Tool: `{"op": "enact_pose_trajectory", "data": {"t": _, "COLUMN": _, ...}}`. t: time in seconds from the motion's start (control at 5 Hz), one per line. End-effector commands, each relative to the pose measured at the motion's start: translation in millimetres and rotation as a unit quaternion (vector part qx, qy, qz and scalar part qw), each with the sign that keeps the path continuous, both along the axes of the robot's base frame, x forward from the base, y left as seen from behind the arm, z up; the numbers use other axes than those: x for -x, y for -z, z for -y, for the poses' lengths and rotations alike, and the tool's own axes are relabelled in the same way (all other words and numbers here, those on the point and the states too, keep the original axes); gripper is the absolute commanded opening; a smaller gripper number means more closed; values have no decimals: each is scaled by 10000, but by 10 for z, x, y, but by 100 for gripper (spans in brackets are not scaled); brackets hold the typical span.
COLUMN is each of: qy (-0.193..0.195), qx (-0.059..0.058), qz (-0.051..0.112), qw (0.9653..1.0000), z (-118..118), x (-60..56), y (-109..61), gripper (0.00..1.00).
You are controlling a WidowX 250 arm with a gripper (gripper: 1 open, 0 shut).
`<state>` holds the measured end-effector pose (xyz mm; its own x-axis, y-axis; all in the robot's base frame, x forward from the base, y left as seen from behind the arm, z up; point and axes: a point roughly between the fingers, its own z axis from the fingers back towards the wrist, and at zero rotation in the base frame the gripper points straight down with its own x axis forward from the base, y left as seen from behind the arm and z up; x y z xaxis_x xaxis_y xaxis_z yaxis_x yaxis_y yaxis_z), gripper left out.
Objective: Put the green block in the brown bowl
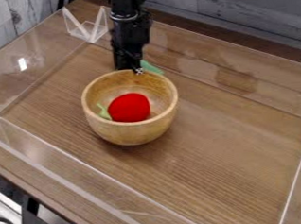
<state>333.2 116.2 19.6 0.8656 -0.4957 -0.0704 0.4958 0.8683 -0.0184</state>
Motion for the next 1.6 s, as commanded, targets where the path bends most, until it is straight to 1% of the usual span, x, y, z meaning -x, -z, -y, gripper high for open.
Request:
{"op": "enact_pose_trajectory", "data": {"t": 0.0, "qy": 8, "qx": -29, "qz": 61, "qw": 10000, "z": -8, "x": -20, "y": -39, "gripper": 0}}
{"op": "enact_pose_trajectory", "data": {"t": 0.8, "qy": 43, "qx": 11, "qz": -64, "qw": 10000, "z": 39, "x": -40, "y": -104, "gripper": 0}}
{"op": "enact_pose_trajectory", "data": {"t": 1.4, "qy": 70, "qx": 44, "qz": -159, "qw": 9998, "z": 76, "x": -59, "y": -113, "gripper": 0}}
